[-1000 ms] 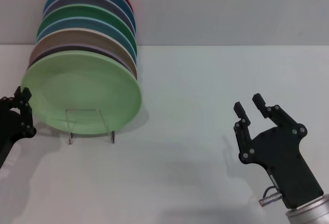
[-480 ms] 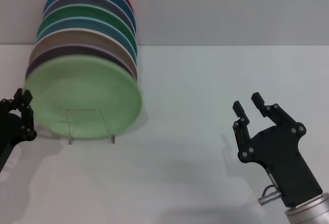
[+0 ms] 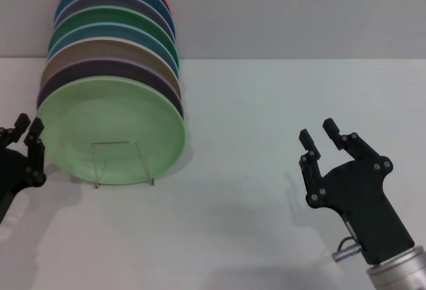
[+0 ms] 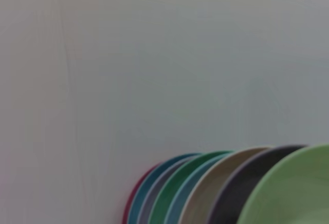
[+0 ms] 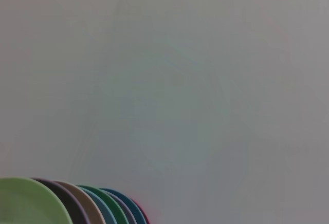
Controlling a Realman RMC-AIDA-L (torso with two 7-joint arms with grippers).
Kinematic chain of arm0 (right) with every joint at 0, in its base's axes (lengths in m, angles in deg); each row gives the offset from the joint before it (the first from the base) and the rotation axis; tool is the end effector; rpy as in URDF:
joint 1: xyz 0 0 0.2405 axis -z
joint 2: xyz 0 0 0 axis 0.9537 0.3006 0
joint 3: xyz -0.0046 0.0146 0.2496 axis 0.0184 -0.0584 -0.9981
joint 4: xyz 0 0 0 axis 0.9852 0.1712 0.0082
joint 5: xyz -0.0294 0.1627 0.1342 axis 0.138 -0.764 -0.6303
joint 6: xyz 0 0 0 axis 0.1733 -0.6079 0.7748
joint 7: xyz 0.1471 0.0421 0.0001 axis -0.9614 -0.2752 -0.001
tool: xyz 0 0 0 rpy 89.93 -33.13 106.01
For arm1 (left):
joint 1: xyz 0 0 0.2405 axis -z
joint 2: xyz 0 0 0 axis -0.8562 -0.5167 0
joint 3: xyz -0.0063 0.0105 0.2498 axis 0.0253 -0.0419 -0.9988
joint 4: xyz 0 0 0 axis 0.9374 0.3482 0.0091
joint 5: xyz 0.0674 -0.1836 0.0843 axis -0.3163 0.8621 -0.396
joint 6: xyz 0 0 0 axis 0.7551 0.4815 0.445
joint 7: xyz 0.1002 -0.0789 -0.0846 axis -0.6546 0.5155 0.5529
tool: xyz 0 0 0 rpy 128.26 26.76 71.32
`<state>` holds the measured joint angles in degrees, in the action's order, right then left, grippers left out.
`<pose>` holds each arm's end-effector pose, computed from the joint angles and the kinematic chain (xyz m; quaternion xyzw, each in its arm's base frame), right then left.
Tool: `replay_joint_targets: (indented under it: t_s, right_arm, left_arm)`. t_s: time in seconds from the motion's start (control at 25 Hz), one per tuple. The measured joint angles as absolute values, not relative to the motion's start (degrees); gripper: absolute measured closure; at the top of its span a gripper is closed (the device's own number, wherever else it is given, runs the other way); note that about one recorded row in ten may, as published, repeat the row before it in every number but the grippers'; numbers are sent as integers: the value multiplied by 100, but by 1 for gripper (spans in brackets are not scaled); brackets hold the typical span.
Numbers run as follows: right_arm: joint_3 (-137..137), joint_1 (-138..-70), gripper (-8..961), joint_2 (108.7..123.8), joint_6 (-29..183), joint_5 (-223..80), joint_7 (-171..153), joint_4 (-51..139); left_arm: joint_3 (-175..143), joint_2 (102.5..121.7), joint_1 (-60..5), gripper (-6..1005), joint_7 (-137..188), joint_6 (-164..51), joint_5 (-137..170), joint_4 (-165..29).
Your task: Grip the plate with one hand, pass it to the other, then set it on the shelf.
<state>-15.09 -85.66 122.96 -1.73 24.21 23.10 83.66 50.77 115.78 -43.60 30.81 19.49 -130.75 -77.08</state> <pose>0.2262 0.2220 -0.0872 -0.7313 0.0598 0.3521 0.5810 -0.3260 0.2721 -0.0089 -0.7364 -0.1134 -0.3200 0.5852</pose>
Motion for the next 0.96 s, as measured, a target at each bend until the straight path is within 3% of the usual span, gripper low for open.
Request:
replay_joint_targets:
  t_s: [0.36,0.76,0.96]
  right_arm:
    - [-1999,-8669,650,12289,104,2422,1968,8352]
    - [-2358,-8752,651,12284,143,2422,1725,8163]
    - [-2484,-8770,651,12281,119,2427,1504,8029]
  left_arm:
    - [5077,11573,-4838,784,3167,2751,-13066,-7708]
    - [5362,11561,-4952,324,3971,3087,-13010,-7703]
    - [5444,11586,-4854,324,3991,2998,-13010,-7708]
